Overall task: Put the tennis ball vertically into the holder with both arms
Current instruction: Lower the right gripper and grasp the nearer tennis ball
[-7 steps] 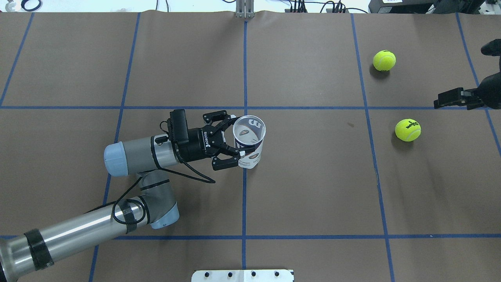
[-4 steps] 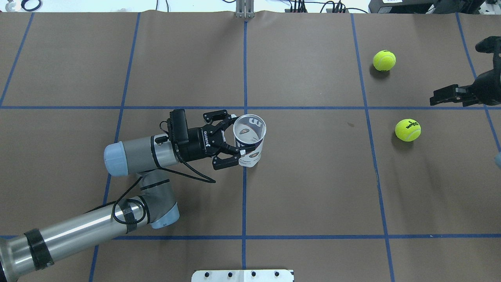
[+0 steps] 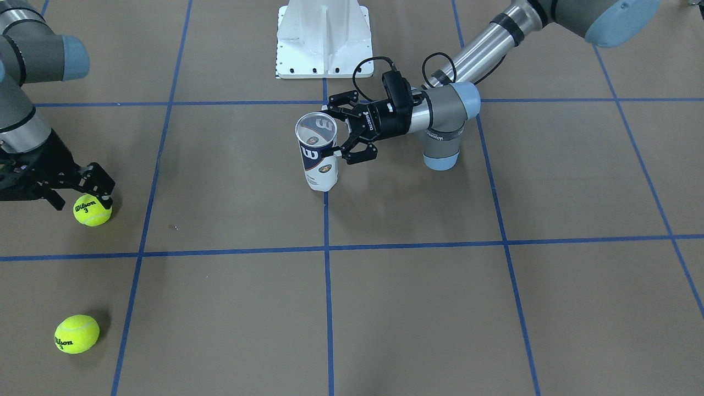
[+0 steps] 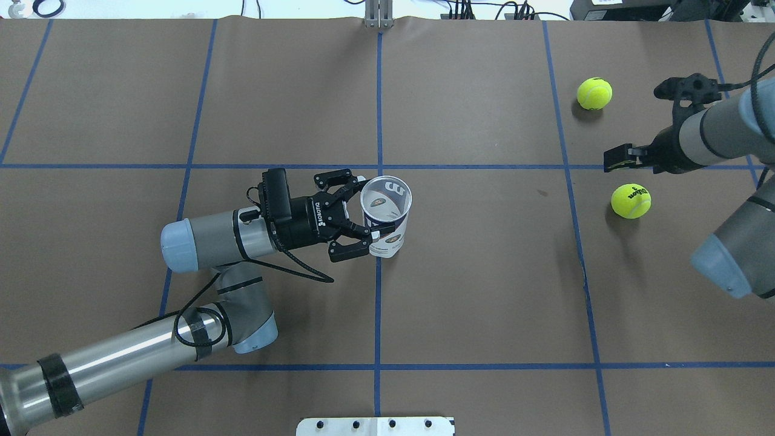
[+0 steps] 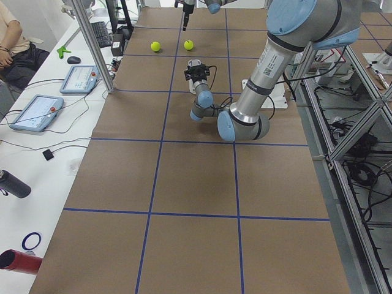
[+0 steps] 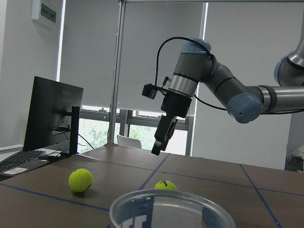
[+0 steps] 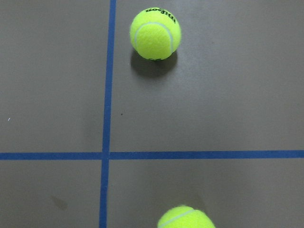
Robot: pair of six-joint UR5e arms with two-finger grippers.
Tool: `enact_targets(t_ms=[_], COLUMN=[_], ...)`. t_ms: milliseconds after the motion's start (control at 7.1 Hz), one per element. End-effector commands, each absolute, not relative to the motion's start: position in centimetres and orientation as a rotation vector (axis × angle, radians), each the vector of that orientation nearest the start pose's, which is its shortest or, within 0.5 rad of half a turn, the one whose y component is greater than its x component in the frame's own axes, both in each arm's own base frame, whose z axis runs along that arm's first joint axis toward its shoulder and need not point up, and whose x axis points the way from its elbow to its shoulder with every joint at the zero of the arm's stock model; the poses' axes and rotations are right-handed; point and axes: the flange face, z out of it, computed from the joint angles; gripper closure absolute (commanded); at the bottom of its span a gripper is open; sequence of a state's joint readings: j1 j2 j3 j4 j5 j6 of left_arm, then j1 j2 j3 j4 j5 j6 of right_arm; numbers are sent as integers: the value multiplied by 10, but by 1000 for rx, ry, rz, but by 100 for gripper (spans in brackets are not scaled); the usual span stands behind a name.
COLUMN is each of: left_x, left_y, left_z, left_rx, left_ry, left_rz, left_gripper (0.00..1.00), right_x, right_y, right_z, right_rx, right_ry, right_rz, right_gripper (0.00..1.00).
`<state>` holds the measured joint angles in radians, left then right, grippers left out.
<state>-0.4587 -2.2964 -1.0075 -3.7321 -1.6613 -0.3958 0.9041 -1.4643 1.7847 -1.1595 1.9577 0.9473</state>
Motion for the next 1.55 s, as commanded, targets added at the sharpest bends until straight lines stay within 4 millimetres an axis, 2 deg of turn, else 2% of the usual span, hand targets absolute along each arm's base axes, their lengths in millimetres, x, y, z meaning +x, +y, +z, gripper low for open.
enact_targets(t_ms=[0,282,423,704,845,986,1127,1268,1408], left_x=[548,548,549,548,548,549,549,548,548], left_y=[-409,-409,-409,-409,-409,-408,-408,-409,-408], left_z=[276,276,276,276,276,275,274,273,273], left_rx=[1694,1694,1693,1694,1694,1694,1695,1697,1696], left_ry=[1654,1654,1656,1654,1654,1657,1660,1660,1661], left_rz=[459,459,460,459,459,459,458,457,457], left_gripper=[17,17,17,17,17,17,17,17,17], right_x=[-280,-277,-278,-297,-301,-301,-300,-298,-300], right_y=[-482,-478,-479,-479,-476,-477,-476,-472,-472], right_z=[488,514,518,541,543,542,530,503,454], right_rx=[245,260,260,250,254,255,267,281,279], right_ry=[-750,-760,-750,-700,-689,-690,-708,-747,-785], right_rz=[104,77,72,63,62,57,52,39,27], right_gripper=[0,0,0,0,10,70,100,100,100])
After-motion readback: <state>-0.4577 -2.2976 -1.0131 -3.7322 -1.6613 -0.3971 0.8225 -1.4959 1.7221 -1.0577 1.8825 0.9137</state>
